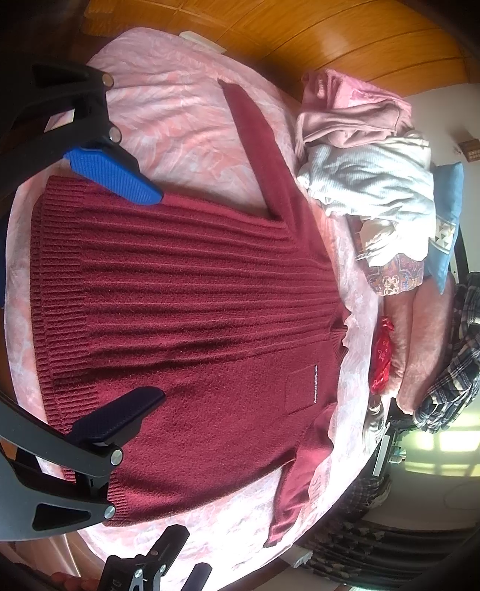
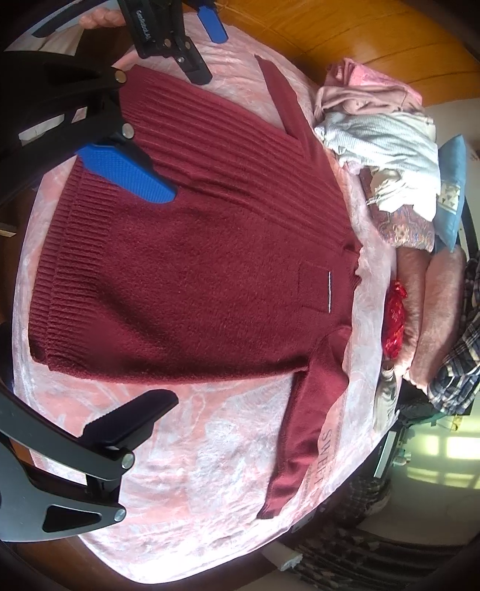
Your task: Fold small clothes
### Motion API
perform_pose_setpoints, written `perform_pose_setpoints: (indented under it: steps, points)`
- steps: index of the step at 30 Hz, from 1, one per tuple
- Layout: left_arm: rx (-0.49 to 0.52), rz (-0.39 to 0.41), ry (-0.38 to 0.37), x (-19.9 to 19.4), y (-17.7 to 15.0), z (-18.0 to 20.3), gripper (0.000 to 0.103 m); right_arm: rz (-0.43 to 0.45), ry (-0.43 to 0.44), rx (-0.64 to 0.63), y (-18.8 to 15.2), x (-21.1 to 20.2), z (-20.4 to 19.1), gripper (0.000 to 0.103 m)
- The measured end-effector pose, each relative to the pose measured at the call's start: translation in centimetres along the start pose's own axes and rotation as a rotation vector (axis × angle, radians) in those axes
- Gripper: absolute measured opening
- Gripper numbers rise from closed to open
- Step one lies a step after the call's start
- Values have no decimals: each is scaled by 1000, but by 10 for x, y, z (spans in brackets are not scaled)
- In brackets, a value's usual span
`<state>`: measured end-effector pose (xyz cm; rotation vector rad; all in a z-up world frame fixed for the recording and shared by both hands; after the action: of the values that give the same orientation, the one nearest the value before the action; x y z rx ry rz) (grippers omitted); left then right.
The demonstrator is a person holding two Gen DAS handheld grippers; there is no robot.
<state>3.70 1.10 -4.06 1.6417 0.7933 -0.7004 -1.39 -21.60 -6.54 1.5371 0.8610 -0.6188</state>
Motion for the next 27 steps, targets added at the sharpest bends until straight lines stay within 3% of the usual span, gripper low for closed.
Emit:
perform_pose_setpoints:
  steps: [8, 20, 27]
  points:
    - [1, 1, 3, 0, 0, 1, 99, 39, 24, 6, 3, -4, -4, 100]
    - [7, 6, 8, -1, 0, -3, 99, -48, -6, 18, -1, 5, 2, 100]
    - [9, 7, 11, -1, 1, -2, 99, -109, 26, 10, -4, 11, 0, 100]
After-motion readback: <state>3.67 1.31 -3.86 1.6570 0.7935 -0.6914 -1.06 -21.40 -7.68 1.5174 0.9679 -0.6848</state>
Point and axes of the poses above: each gripper's, at about its wrist camera, not at the fingertips, and x roughly the way its jaws point, z to its right, y to its top, the point moved 6 cm from there along x, roughly the way its jaws point, and after that the axes turned 8 degrees about y, right-handed, at the moved point
